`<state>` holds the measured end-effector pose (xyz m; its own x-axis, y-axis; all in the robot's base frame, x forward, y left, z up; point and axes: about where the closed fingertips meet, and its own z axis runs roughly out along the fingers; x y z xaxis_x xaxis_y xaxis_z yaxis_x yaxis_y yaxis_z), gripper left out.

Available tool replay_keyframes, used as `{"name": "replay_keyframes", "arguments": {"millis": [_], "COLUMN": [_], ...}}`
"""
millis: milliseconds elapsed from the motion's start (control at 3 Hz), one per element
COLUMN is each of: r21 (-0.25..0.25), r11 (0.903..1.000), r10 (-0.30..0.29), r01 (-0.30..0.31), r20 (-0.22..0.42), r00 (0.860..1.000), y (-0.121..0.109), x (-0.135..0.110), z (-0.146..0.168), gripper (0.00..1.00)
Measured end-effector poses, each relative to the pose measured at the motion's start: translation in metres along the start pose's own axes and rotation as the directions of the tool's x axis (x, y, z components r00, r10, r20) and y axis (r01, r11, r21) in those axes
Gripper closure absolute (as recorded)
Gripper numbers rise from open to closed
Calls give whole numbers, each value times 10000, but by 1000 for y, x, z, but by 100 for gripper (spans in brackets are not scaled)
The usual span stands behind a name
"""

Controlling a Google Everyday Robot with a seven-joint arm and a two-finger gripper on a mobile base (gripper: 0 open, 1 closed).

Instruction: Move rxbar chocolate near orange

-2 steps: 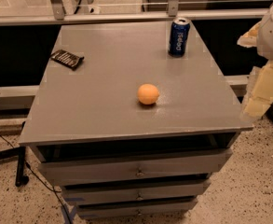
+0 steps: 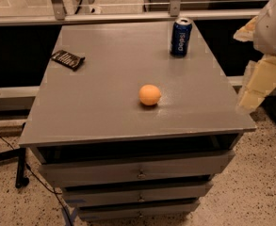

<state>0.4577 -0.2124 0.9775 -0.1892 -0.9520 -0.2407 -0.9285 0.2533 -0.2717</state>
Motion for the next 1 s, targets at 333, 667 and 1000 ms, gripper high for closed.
{"name": "replay_keyframes", "arguments": {"millis": [333, 667, 1000], "r21": [185, 266, 274], "r11": [9996, 9979, 9953], "r10": [-241, -621, -962], "r01": [229, 592, 927], "r20": [699, 1254, 1853], "r00": [9973, 9902, 9780], "y": [-26, -53, -76], "x": [-14, -30, -54], "z": [12, 29, 48], "gripper": [0, 0, 0]}}
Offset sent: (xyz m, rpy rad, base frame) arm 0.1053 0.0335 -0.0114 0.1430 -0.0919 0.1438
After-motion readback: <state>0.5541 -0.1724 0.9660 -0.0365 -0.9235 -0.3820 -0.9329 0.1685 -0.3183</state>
